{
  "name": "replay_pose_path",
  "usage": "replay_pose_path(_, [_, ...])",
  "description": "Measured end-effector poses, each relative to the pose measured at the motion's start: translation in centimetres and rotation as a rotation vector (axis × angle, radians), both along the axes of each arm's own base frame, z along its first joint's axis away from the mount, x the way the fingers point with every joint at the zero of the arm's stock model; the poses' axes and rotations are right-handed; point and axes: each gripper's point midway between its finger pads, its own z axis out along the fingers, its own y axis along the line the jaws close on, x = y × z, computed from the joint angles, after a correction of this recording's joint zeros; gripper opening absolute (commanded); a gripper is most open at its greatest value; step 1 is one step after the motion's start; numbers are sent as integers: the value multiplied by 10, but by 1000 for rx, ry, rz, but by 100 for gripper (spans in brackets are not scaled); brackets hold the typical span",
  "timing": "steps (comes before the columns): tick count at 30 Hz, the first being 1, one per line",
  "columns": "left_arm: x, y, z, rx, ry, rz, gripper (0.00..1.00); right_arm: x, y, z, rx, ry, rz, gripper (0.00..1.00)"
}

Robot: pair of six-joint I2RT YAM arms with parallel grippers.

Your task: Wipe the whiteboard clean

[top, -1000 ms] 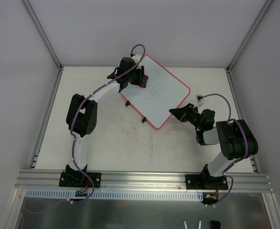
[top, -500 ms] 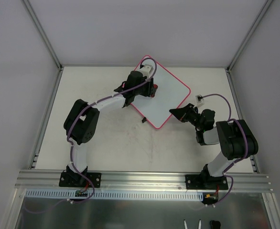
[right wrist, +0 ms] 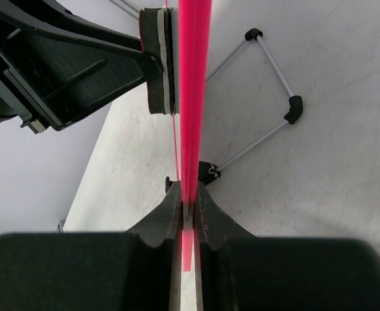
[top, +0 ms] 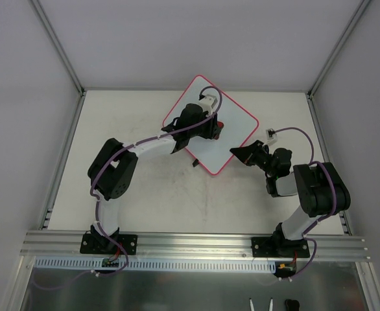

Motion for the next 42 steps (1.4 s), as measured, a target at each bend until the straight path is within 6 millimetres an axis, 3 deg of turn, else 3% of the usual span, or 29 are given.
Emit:
replay_pose_path(5, [14,18,-1,-20,29,14,7,0,0,0,-1,-3,2,0])
replay_pose_path(12, [64,96,-19,-13,88,168,8,-1,1,1,-1,-7,7,0])
replay_pose_path(16, [78,125,-30,-3,113,224,8,-1,1,1,-1,-8,9,0])
replay_pose_path(26, [69,114,-32,13,78,236,9,-1,1,1,1,-7,11,0])
replay_pose_path(29, [51,99,-33,9,74,213,9,-1,1,1,0,-7,11,0])
replay_pose_path(36, [-14,49,-39,-21,74,126,9,0,1,1,-3,-8,8,0])
replay_pose_path(42, [-26,33,-36,-40,72,102,11,0,0,1,-4,-7,4,0])
